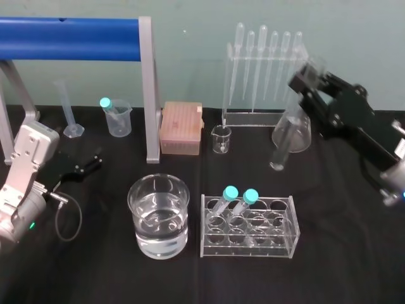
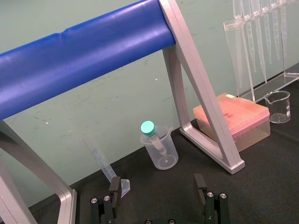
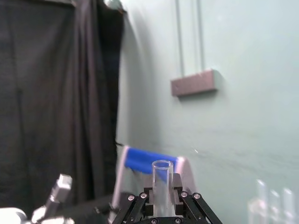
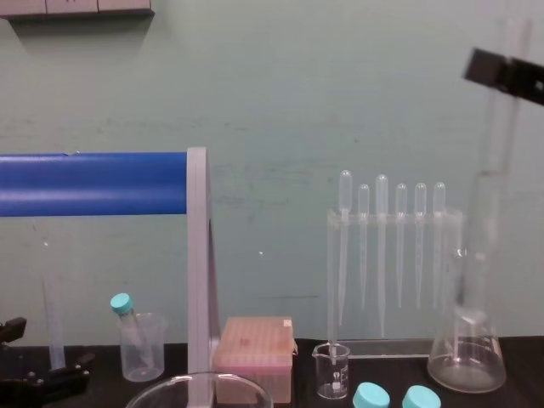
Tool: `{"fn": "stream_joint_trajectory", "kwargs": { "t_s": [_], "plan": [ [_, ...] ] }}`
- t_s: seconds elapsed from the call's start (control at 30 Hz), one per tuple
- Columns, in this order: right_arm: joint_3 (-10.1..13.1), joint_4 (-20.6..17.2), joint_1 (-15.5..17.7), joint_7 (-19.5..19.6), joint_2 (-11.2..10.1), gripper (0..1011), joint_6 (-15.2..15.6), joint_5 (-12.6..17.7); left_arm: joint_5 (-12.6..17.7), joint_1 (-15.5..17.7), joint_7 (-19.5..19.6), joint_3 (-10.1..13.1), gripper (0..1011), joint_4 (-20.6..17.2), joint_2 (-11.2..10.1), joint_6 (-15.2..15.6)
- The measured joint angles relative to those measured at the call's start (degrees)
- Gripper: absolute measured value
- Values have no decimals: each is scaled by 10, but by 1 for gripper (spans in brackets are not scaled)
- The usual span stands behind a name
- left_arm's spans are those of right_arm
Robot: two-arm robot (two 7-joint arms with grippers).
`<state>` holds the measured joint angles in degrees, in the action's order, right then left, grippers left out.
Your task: Hold the test tube with one hand and immerse one end into the beaker, then return it to the test tube rack.
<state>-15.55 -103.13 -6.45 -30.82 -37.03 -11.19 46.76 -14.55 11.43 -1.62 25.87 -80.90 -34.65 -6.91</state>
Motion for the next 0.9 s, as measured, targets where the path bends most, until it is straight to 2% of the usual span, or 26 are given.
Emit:
{"fn": "stream_joint_trajectory", "kwargs": {
  "t_s": [0.1, 0.27, 0.43, 0.7, 0.9],
  "plan": [
    [14, -13, 22, 18, -13, 227, 15, -9, 0, 0, 0, 0, 1000, 0, 0, 0],
    [19, -8, 30, 22, -17, 227, 30, -15, 0, 0, 0, 0, 1000, 0, 0, 0],
    [12, 17, 21, 9, -11, 227, 44, -20, 0, 0, 0, 0, 1000, 0, 0, 0],
    [-11, 69, -12, -23, 7, 227, 65, -28, 0, 0, 0, 0, 1000, 0, 0, 0],
    [-19, 84, -20, -29, 11, 227, 71, -31, 0, 0, 0, 0, 1000, 0, 0, 0]
  ]
}}
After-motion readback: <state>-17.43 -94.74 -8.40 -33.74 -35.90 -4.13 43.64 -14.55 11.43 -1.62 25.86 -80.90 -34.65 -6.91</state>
